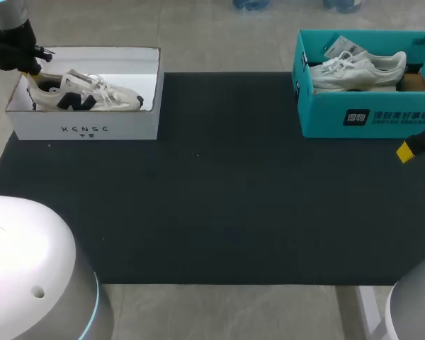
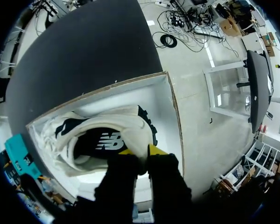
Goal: Take the shoe out of the shoebox, open the shoe tongue, remove and reinsert the insole, then place the shoe into the shoebox
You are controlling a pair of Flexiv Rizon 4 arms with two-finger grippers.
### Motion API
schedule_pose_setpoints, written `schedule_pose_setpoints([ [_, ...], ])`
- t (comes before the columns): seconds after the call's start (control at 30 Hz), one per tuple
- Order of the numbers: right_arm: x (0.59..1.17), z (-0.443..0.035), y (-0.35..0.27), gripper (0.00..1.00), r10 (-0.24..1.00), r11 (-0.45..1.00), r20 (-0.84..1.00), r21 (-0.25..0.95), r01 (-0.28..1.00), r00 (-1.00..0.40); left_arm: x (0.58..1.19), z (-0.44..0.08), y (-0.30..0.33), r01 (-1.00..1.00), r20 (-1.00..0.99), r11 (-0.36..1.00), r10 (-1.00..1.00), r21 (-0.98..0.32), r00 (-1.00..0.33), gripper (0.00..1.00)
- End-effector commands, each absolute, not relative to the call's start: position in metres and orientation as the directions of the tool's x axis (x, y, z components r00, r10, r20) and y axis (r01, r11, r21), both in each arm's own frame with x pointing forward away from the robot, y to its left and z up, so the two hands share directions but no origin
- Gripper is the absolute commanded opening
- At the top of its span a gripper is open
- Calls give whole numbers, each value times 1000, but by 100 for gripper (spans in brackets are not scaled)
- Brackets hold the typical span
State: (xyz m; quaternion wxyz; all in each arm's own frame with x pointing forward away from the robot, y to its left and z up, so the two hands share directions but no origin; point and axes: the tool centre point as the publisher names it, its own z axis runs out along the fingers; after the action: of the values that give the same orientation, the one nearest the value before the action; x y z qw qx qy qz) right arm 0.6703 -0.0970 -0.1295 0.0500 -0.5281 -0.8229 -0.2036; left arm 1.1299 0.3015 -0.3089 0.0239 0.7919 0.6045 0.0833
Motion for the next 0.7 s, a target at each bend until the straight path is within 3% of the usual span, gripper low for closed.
schedule_pose_setpoints([
  [0.03,673,-130,-96,100,848,361,298,277,890,-437,1124,-316,305,952,98,-272,961,140,260,0],
  [0.53,673,-130,-96,100,848,361,298,277,890,-437,1116,-333,305,957,88,-263,963,120,254,0],
  [0.57,673,-130,-96,100,848,361,298,277,890,-437,1116,-333,305,957,89,-264,963,119,254,13],
  [0.6,673,-130,-96,100,848,361,298,277,890,-437,1116,-333,305,955,86,-272,961,119,262,42],
  [0.67,673,-130,-96,100,848,361,298,277,890,-437,1115,-331,306,954,84,-276,960,120,267,51],
  [0.7,673,-130,-96,100,848,361,298,277,890,-437,1115,-330,306,953,83,-277,960,122,268,72],
])
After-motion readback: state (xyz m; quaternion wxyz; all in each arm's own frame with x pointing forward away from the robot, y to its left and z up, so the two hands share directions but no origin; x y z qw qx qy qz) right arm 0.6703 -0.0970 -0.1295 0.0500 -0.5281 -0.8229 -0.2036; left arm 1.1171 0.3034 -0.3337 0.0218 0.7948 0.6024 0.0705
